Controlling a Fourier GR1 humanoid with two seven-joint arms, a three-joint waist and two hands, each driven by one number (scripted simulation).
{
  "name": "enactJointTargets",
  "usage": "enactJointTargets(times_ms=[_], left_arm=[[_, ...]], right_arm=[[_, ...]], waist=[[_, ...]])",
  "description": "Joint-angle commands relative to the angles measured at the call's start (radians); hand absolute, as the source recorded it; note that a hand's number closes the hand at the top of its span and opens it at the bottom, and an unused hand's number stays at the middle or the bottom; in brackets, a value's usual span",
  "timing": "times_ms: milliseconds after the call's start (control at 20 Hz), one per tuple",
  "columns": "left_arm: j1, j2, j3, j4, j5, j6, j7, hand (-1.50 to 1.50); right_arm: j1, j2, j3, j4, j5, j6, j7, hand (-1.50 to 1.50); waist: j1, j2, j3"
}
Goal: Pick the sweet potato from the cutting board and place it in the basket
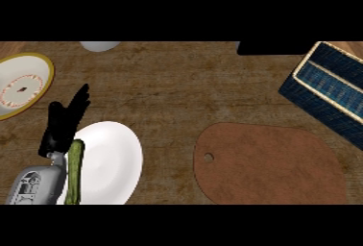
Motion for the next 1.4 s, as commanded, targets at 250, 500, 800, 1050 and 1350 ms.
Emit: enactJointTargets(times_ms=[250,500,800,1050,1350], left_arm=[[-0.002,-0.001,-0.014,-0.031,0.002,-0.019,0.028,0.00],[-0.075,-0.002,-0.010,0.020,0.000,-0.023,0.021,0.00],[-0.035,-0.013,-0.024,-0.030,0.013,-0.042,0.017,0.00],[-0.056,-0.052,-0.038,0.065,-0.026,-0.001,-0.052,0.00],[-0.095,-0.037,-0.038,0.041,-0.025,-0.015,-0.009,0.00]], right_arm=[[-0.369,-0.406,-0.165,0.282,-0.391,-0.125,0.319,1.50],[-0.403,-0.541,-0.105,0.430,-0.109,0.021,0.194,1.50],[-0.473,-0.634,0.054,0.652,0.070,0.044,0.055,1.50],[-0.489,-0.579,0.129,0.871,0.311,0.015,-0.220,1.50],[-0.632,-0.513,0.268,1.093,0.422,-0.012,-0.418,1.50]], waist=[[0.046,0.004,0.002],[0.058,0.018,0.004],[0.084,0.020,0.004],[0.077,0.025,0.005],[0.090,0.025,0.005]])
